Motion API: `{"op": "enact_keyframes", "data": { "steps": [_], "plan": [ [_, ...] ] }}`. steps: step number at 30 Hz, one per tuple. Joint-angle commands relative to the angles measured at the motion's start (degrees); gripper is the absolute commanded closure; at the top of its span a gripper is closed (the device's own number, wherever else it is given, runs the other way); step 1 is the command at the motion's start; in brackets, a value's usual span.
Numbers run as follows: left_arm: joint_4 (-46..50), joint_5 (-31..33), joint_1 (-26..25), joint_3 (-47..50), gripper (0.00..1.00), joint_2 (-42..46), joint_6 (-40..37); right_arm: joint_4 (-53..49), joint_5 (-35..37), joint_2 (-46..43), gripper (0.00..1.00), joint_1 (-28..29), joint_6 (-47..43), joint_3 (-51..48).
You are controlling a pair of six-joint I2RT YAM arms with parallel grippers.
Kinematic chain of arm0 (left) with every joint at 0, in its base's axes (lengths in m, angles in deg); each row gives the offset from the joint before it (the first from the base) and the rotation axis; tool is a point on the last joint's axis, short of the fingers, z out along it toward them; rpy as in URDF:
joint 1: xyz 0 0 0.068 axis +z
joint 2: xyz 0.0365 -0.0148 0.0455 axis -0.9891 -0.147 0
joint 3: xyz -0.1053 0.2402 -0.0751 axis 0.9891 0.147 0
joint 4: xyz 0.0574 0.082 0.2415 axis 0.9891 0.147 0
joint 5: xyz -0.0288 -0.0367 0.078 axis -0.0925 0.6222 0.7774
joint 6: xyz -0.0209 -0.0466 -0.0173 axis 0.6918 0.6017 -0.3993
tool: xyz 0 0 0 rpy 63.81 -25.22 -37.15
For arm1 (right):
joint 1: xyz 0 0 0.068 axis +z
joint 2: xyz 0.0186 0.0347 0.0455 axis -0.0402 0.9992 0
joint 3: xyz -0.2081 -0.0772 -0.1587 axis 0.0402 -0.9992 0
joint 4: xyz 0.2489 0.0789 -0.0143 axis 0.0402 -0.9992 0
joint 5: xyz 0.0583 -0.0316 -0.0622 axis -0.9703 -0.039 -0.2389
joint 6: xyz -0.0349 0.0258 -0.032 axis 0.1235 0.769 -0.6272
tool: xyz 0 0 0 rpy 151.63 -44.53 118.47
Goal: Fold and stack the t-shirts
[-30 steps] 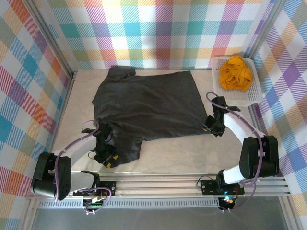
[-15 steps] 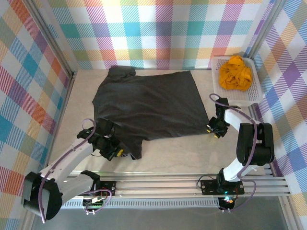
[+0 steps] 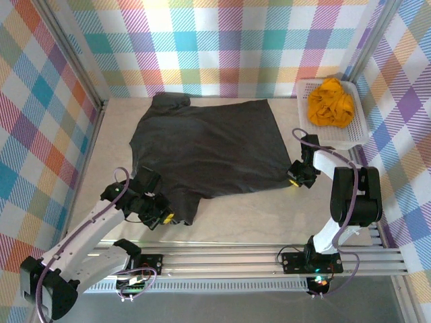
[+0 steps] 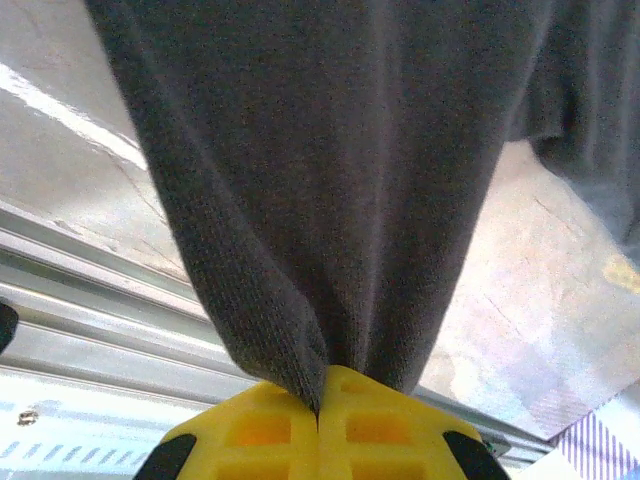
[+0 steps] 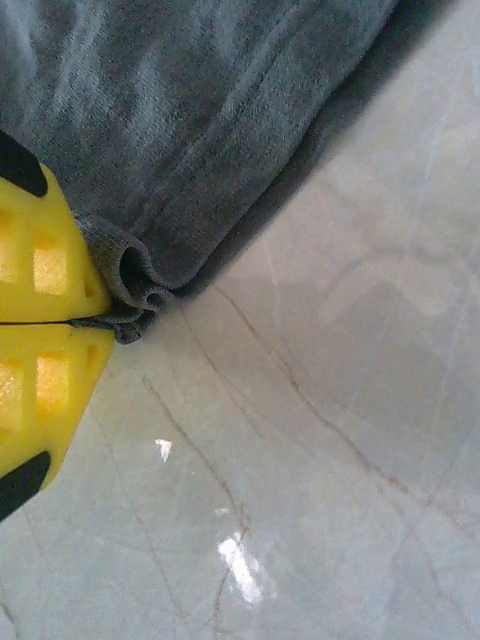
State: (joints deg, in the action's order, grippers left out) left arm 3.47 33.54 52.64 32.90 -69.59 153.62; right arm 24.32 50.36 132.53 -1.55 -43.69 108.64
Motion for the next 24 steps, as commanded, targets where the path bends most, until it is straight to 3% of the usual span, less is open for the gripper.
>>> {"op": "enact_keyframes", "data": {
  "steps": [1,9,17,20,24],
  "plan": [
    [3.1,2.46,-2.82,-2.83,1.0,2.46,-0.09,0.62,0.8,-1.63,1.0,0.26,0.15,-0.29],
    [3.0,4.65,-5.81,-3.75,1.0,9.07,0.26,-7.16,3.6,-13.38,1.0,2.56,2.38,-3.36],
    [-4.03,5.77,-6.14,-2.6,1.0,14.49,0.31,-15.01,2.96,-28.95,1.0,6.36,8.85,-11.63],
    [-7.44,9.45,-6.03,-2.63,1.0,13.75,-0.29,-13.46,2.4,-28.99,1.0,6.45,8.66,-13.04],
    [-6.95,16.15,-2.75,-8.86,1.0,5.8,-2.56,-14.02,3.12,-23.73,1.0,6.36,7.16,-6.79]
  ]
}}
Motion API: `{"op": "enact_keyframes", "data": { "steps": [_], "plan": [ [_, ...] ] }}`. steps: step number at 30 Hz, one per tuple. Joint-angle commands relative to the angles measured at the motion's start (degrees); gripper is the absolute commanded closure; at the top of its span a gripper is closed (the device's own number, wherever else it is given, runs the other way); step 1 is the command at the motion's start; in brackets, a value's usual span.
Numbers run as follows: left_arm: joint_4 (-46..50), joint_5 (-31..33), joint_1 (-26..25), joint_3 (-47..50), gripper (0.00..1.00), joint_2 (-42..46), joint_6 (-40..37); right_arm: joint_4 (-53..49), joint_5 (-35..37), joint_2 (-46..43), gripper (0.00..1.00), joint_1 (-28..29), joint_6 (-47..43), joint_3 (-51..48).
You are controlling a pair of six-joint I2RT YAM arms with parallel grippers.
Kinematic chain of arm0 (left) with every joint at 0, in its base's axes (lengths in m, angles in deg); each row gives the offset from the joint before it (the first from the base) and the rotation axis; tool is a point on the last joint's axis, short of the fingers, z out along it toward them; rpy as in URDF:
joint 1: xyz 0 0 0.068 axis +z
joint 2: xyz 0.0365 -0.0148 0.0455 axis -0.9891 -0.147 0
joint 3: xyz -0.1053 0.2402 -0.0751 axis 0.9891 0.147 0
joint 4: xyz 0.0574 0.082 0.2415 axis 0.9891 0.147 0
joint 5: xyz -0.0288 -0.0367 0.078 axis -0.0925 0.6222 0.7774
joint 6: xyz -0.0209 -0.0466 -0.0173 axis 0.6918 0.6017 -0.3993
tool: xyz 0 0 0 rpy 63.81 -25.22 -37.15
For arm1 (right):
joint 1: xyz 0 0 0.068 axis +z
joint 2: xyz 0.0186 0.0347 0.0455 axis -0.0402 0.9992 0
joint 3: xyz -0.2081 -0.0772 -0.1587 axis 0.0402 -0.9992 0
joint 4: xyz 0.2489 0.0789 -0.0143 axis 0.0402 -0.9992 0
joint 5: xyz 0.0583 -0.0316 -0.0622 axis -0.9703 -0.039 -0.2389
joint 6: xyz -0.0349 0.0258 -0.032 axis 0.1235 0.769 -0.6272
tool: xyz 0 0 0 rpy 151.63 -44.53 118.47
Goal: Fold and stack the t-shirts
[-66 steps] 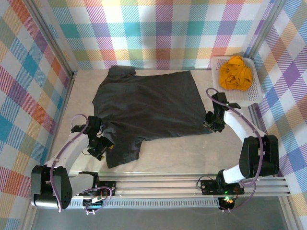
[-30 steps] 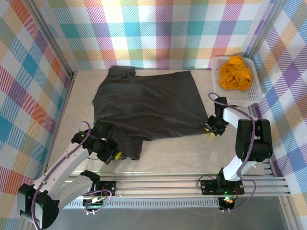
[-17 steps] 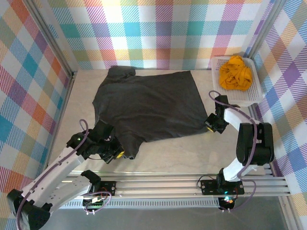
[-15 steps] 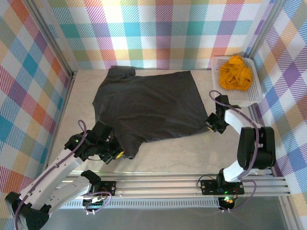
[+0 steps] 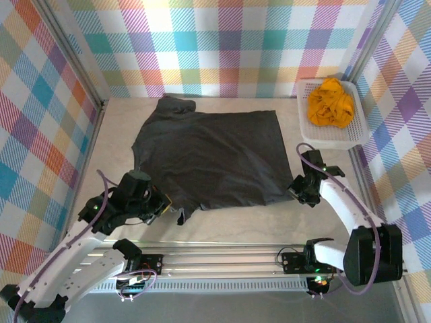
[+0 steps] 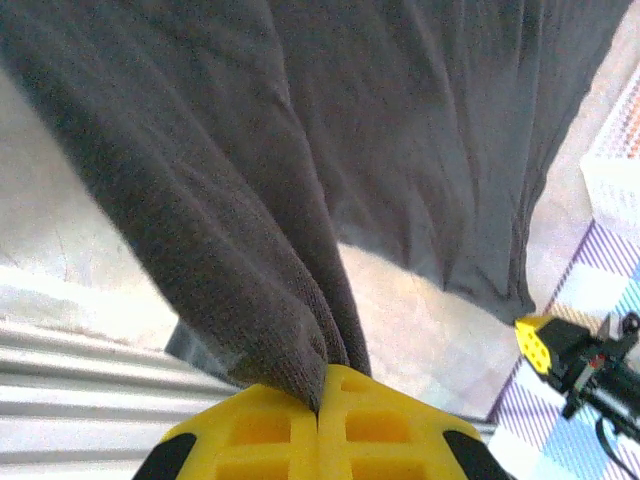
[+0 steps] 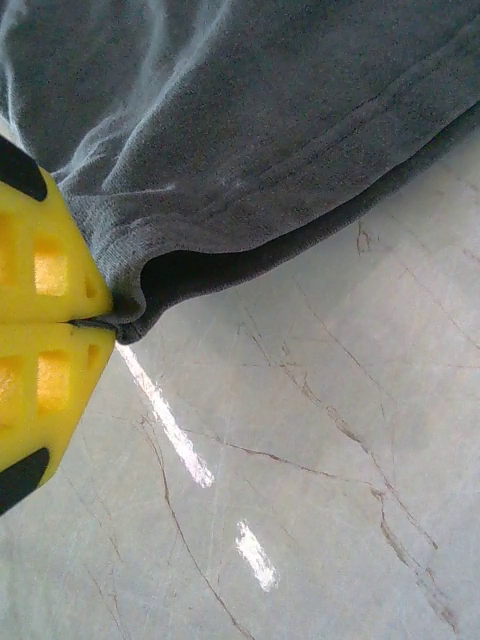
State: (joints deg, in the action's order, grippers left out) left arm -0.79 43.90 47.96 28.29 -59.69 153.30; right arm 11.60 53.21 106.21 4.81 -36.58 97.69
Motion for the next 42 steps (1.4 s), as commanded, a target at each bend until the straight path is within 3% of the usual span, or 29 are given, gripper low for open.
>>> {"op": "enact_keyframes", "data": {
  "steps": [1,6,15,27,42],
  "plan": [
    [-3.51,6.23,3.93,-5.73,1.0,-6.86,-3.32,-1.54,0.65,4.27,1.0,0.0,-0.26,6.31],
    [-13.36,0.86,15.66,-10.03,1.0,-18.8,-6.42,-0.69,-1.97,13.62,1.0,-2.52,-1.67,16.36],
    [-15.32,-1.27,24.94,-22.51,1.0,-36.99,-14.71,-3.18,-3.19,30.09,1.0,-3.6,-2.02,34.13],
    [-16.35,-0.36,30.21,-29.86,1.0,-46.25,-18.1,-3.76,-0.15,37.95,1.0,-4.61,-0.5,40.61],
    [-15.17,-0.07,34.01,-37.93,1.0,-54.91,-20.99,-3.41,-4.14,46.77,1.0,-4.98,-1.27,50.72]
  ]
}}
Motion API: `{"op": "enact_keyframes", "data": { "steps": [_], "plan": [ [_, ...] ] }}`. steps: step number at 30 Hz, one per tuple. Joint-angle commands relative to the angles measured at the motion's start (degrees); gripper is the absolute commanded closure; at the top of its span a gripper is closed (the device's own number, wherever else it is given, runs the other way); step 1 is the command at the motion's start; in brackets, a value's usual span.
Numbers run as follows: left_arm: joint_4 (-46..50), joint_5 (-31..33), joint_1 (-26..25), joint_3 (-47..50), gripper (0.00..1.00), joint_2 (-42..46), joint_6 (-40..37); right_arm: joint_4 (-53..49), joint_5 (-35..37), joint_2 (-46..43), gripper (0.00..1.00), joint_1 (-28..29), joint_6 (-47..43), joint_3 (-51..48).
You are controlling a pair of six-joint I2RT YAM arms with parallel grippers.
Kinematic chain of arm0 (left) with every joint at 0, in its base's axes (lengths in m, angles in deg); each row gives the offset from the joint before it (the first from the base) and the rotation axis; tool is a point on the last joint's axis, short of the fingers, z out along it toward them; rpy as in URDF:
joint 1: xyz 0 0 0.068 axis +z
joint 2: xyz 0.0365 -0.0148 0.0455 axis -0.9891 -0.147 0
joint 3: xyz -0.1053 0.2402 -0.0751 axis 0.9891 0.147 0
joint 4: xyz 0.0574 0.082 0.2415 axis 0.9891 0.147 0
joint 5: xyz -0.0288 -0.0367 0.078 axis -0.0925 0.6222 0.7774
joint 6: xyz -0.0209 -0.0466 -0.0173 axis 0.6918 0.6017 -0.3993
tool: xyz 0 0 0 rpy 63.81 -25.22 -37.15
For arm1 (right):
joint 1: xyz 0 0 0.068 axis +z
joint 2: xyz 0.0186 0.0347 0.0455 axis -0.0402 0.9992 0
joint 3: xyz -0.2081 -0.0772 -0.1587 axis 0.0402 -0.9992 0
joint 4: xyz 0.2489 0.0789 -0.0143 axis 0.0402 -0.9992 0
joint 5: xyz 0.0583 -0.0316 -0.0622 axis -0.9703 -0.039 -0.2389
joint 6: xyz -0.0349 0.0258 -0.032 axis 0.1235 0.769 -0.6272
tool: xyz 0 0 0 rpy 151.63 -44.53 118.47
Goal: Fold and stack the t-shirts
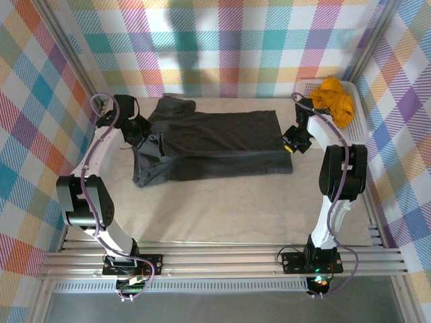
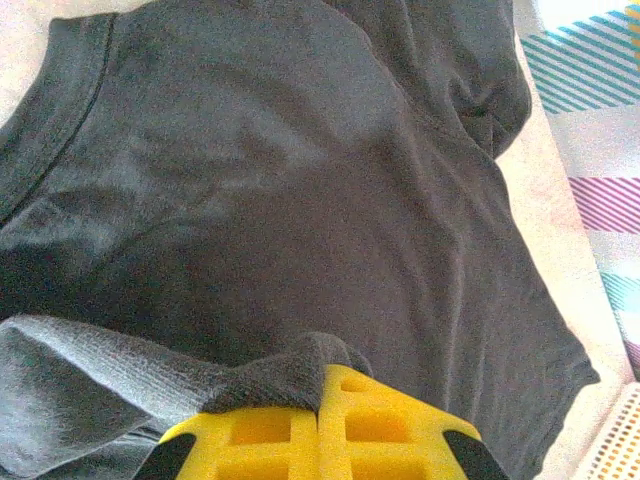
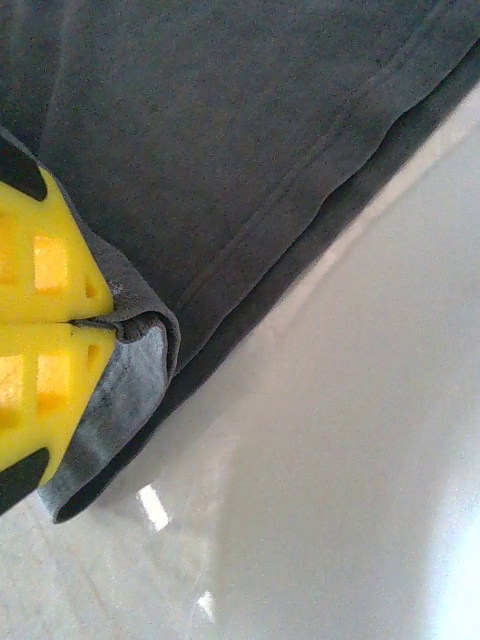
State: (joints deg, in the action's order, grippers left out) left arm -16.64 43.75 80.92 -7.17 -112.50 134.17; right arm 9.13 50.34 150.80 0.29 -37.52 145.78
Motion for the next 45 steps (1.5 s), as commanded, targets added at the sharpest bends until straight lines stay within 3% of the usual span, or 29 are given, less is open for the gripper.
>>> {"op": "enact_keyframes", "data": {
  "steps": [1,6,7,8,9,11,12,16,20,25,30,40,45],
  "plan": [
    [0.69,0.18,1.24,-2.97,1.0,-2.92,-2.07,-1.0,-1.74,3.02,1.0,-0.42,-0.67,3.39],
    [0.14,-2.27,2.15,-6.24,0.98,-8.68,-2.67,0.24,-4.84,7.24,1.0,-0.51,-3.49,7.13],
    [0.65,-3.27,2.36,-7.31,0.82,-9.83,-2.84,-0.01,-5.06,7.63,0.99,-0.49,-4.2,7.79],
    [1.96,-3.27,2.45,-8.49,0.57,-10.95,-2.89,-0.31,-4.9,7.56,0.9,-0.54,-4.98,8.17],
    [3.54,-2.54,2.46,-9.45,0.38,-11.17,-3.07,-0.41,-4.51,6.91,0.79,-0.57,-5.66,7.96],
    [5.76,-0.52,2.51,-9.64,0.19,-9.55,-3.51,-0.21,-4.11,4.35,0.61,-0.63,-6.72,6.49],
    [7.11,0.55,2.62,-9.13,0.18,-8.33,-3.45,-0.1,-4.0,2.85,0.57,-0.73,-7.16,5.4],
    [11.41,5.9,3.27,0.48,0.2,1.67,-1.11,1.06,-3.82,-5.26,0.47,-0.74,-8.09,-2.98],
    [10.45,3.72,6.74,15.99,0.24,11.11,1.85,4.46,-6.13,-12.54,0.48,-0.63,-6.9,-14.77],
    [4.64,-3.16,12.48,27.76,0.23,14.99,5.54,9.58,-8.61,-16.47,0.41,-1.19,-6.94,-24.25],
    [-0.79,-5.21,13.01,29.14,0.26,11.98,9.21,15.04,-11.72,-15.57,0.4,-3.59,-5.2,-28.62],
    [-5.77,-6.54,12.36,30.49,0.54,6.13,13.12,17.87,-13.25,-11.23,0.45,-5.27,-1.8,-29.08],
    [-4.49,-5.88,11.96,29.39,0.74,4.67,12.88,19.71,-14.34,-9.04,0.52,-4.71,1.02,-28.43]
  ]
}}
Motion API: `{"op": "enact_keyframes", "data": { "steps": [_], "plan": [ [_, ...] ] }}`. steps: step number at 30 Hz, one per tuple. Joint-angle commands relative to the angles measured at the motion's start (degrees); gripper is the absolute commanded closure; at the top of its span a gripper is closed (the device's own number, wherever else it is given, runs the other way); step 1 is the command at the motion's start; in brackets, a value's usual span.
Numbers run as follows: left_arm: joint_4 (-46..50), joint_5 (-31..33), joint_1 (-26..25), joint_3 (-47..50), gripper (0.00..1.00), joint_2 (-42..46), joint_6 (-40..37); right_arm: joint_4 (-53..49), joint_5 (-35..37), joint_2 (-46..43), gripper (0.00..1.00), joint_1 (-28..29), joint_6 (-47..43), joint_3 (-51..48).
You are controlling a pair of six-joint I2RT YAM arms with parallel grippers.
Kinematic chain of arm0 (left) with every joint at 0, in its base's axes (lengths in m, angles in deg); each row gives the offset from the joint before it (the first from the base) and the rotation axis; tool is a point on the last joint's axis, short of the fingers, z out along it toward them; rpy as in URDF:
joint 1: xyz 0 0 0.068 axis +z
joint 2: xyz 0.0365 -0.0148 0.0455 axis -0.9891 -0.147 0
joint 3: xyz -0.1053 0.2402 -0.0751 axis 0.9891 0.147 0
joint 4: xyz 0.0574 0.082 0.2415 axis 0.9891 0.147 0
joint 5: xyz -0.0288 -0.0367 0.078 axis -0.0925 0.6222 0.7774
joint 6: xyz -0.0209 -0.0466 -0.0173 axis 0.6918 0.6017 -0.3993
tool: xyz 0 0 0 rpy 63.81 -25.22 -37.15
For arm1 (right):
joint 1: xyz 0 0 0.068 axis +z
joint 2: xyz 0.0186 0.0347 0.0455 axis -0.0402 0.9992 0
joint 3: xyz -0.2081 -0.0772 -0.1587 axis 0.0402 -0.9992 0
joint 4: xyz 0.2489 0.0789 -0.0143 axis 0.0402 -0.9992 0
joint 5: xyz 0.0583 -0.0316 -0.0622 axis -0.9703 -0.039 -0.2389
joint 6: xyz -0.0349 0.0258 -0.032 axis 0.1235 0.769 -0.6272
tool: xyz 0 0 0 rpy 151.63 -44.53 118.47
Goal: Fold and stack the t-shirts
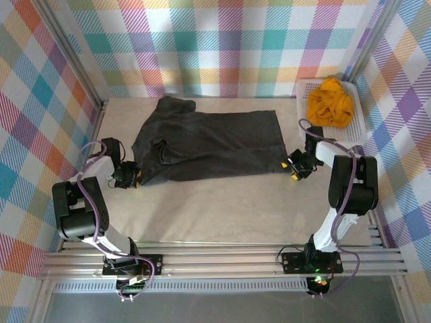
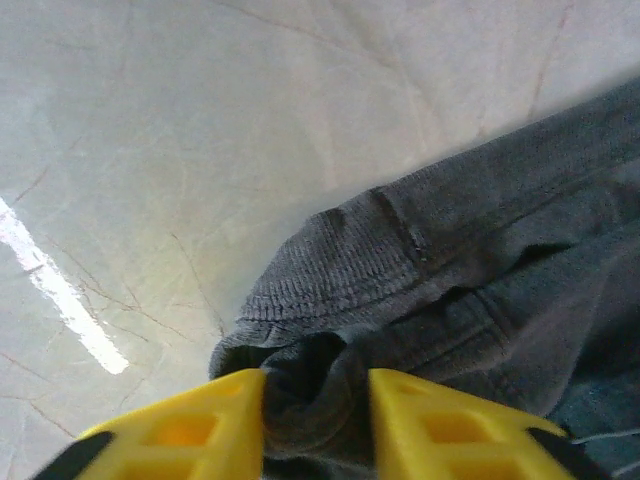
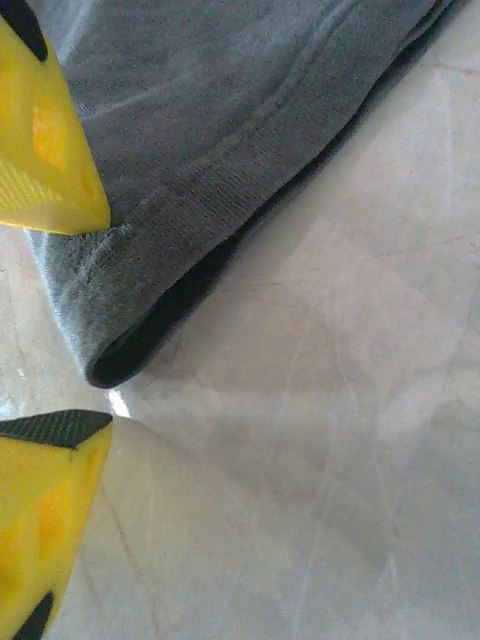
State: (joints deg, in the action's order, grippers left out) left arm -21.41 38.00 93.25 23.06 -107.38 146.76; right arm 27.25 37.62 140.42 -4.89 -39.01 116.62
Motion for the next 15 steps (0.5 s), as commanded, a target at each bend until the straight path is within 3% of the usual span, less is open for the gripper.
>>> {"op": "enact_keyframes", "data": {
  "steps": [1,5,9,15],
  "plan": [
    [0.73,-0.01,-0.37,-1.09,0.8,-0.47,0.11,1.52,-1.62,1.82,0.54,0.64,2.84,1.14],
    [6.17,3.79,-0.37,-3.23,0.99,1.15,-2.06,0.75,0.0,3.29,0.7,1.7,4.16,3.01],
    [14.36,9.17,-0.38,-6.89,1.0,3.32,-5.03,-0.05,4.95,0.93,0.98,2.23,5.09,2.89],
    [21.65,14.95,-0.47,-8.17,1.0,6.25,-9.58,-5.06,11.5,-3.99,1.0,2.59,3.5,2.99]
  ]
}}
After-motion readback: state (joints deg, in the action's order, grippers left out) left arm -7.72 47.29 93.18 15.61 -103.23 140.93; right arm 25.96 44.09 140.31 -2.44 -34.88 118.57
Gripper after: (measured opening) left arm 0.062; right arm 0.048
